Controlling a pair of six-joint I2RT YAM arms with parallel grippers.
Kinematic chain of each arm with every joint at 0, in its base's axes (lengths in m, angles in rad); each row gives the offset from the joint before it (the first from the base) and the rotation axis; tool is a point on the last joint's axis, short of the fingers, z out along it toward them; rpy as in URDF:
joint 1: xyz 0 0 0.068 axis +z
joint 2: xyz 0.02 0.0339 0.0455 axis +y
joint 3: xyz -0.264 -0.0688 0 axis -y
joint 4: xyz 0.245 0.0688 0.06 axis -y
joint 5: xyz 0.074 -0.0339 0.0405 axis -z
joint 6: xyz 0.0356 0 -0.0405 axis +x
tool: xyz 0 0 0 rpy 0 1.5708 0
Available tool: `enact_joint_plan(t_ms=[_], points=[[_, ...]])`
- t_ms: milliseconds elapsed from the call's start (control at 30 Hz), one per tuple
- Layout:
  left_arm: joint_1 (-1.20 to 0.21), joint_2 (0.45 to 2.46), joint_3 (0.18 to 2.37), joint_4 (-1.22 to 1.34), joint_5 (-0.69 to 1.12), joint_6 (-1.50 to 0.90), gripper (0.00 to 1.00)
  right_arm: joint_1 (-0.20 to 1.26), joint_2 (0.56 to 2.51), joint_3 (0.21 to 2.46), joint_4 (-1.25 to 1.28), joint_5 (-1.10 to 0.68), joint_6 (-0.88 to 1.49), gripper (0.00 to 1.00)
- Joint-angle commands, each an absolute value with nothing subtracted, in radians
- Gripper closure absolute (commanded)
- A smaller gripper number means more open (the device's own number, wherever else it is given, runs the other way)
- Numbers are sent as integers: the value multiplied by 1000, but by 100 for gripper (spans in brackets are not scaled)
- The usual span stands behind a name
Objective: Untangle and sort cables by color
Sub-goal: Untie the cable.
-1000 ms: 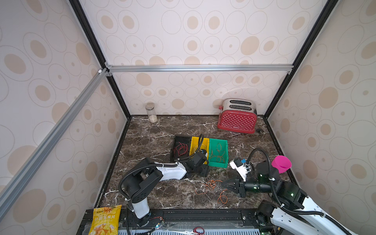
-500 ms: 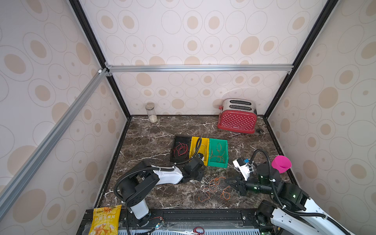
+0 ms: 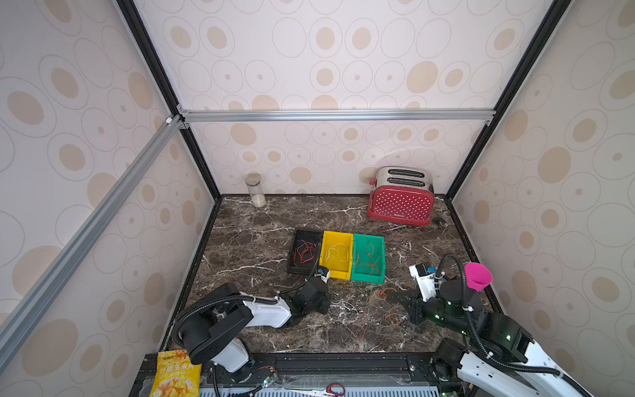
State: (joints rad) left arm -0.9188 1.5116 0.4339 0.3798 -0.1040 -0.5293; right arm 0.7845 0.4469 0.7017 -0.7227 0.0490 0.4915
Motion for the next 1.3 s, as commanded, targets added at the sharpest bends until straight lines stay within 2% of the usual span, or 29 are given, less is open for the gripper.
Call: enact_joint_plan(t_ms=[0, 200, 633, 833, 1000, 1267], points=[[-926, 1503, 360, 356, -131, -552, 92, 785, 439, 759, -789, 252, 515, 100], [-926, 1497, 308, 350, -152, -581, 92, 773, 486, 840, -938, 531, 616, 100], [-925, 1511, 263, 350, -170, -631, 93, 760, 417, 959, -1230, 850, 867, 100], [-925, 1543, 265, 348, -168, -637, 94, 761, 450, 1010, -1282, 839, 873, 100], [-924, 1538, 276, 331, -163, -630, 93, 761, 462, 1001, -1207, 788, 804, 100], [-924, 1438, 321, 290, -124, -584, 78, 761, 554, 987, -941, 505, 580, 100]])
